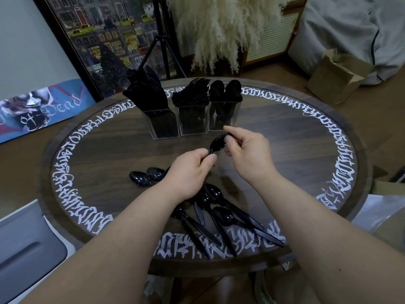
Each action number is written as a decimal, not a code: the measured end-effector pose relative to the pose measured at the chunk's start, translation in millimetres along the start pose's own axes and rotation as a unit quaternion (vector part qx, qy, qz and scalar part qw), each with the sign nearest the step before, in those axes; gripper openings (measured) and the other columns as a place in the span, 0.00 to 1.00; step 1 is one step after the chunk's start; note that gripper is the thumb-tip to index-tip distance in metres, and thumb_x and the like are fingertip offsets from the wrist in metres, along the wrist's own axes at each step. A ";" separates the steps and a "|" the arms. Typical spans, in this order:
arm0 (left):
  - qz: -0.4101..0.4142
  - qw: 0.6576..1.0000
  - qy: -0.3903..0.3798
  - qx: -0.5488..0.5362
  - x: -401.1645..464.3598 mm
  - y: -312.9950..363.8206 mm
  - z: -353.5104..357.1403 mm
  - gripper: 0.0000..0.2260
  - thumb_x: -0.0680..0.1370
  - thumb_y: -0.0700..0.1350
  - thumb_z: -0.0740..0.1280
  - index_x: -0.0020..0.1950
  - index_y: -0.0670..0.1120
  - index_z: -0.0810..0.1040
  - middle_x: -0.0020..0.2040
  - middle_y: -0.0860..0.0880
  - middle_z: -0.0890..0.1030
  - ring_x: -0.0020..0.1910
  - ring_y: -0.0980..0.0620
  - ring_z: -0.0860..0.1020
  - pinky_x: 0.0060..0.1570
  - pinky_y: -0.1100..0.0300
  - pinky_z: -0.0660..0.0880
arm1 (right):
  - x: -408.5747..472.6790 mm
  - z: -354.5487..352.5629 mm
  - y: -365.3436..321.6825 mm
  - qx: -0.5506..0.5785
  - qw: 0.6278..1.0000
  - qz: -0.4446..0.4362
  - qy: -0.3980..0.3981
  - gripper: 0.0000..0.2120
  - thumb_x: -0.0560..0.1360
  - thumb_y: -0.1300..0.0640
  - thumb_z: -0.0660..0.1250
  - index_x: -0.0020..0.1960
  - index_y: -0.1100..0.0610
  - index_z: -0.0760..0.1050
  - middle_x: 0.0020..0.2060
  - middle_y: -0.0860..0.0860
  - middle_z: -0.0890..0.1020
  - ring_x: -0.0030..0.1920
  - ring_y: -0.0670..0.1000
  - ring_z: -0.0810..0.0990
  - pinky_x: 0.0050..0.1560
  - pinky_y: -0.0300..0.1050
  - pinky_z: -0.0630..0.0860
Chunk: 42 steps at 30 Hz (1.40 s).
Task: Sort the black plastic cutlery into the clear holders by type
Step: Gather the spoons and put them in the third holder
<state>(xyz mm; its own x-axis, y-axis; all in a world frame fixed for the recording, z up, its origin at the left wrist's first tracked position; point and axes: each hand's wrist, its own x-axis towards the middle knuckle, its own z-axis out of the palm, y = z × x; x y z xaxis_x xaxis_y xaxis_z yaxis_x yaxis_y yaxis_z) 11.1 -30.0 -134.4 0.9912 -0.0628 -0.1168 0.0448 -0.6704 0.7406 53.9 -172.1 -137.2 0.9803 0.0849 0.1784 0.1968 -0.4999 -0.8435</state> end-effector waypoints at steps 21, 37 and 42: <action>0.118 0.951 0.200 0.205 5.1 34.7 -37.8 0.24 0.76 0.54 0.68 0.70 0.49 0.71 0.63 0.50 0.74 0.63 0.48 0.68 0.62 0.56 0.66 | 18.3 -91.0 -44.8 0.036 0.975 -0.120 0.181 0.11 0.76 0.61 0.63 0.50 0.48 0.80 0.39 0.41 0.80 0.39 0.42 0.78 0.47 0.41 0.75; 0.125 0.901 0.079 0.408 113.7 60.5 -73.6 0.35 0.71 0.63 0.68 0.74 0.53 0.63 0.70 0.56 0.69 0.70 0.49 0.60 0.64 0.49 0.62 | 135.6 -89.5 -46.6 -0.218 0.935 -0.252 0.120 0.13 0.77 0.60 0.61 0.56 0.61 0.81 0.47 0.59 0.84 0.49 0.61 0.82 0.51 0.56 0.77; 0.133 0.896 0.068 0.419 118.4 57.0 -69.9 0.35 0.71 0.63 0.68 0.74 0.53 0.62 0.71 0.54 0.66 0.70 0.48 0.60 0.63 0.48 0.62 | 142.4 -74.9 -33.6 -0.273 0.939 -0.206 0.030 0.13 0.79 0.58 0.61 0.60 0.57 0.79 0.52 0.57 0.83 0.53 0.60 0.80 0.54 0.53 0.74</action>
<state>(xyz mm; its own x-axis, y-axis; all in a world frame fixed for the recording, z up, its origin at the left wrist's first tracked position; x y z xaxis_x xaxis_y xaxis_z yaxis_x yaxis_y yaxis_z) 139.7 -23.9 -59.8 0.9616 -0.2493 0.1145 -0.2472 -0.9684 -0.0325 185.6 -207.7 -45.5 0.8166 0.3275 0.4753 0.5054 -0.8036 -0.3145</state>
